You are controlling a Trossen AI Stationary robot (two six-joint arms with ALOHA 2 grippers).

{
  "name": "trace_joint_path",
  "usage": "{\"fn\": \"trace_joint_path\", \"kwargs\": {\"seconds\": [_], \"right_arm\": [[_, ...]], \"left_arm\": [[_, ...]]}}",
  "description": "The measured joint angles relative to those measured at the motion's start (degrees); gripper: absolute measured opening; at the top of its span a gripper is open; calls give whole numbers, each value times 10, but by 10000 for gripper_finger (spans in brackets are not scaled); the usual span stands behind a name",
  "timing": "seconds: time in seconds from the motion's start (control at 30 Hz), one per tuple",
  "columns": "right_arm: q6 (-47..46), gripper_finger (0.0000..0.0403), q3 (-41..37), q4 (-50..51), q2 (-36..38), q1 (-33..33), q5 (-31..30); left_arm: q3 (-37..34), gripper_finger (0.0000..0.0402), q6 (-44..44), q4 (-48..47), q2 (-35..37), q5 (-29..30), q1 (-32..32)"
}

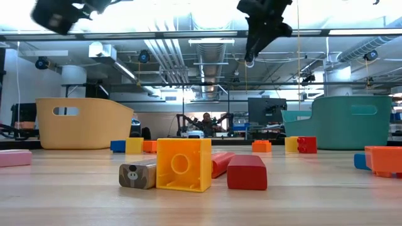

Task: Sort blocks by size
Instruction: Put the wooden block into the yellow bin

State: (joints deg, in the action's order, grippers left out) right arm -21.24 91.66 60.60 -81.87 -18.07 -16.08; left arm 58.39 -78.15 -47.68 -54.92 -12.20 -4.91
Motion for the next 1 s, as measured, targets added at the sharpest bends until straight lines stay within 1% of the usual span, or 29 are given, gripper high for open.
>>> {"fn": "trace_joint_path", "kwargs": {"seconds": [0.17, 0.27, 0.33, 0.43, 0.53, 0.67, 0.8, 0.93, 1.0], "right_arm": [[46, 154, 0, 0, 15, -7, 6], [67, 146, 0, -1, 20, -7, 25], [71, 141, 0, -1, 21, -7, 36], [84, 135, 0, -1, 22, -7, 53], [84, 131, 0, 0, 25, -7, 58], [68, 132, -12, 4, 41, -7, 60], [49, 147, -44, 4, 78, -7, 68], [36, 168, -79, -13, 110, -8, 76], [25, 179, -95, -29, 120, -8, 94]], "left_arm": [[0, 210, -95, -88, -34, -6, -83], [0, 210, -151, -119, -61, -4, -113], [0, 210, -171, -123, -78, -3, -125], [-6, 210, -174, -121, -104, 10, -133], [-15, 210, -174, -124, -130, 13, -133], [-19, 210, -178, -158, -173, 25, -135], [-19, 210, -177, -183, -202, 34, -135], [-30, 210, -178, -189, -216, 71, -135], [-42, 210, -178, -183, -216, 90, -138]]}}
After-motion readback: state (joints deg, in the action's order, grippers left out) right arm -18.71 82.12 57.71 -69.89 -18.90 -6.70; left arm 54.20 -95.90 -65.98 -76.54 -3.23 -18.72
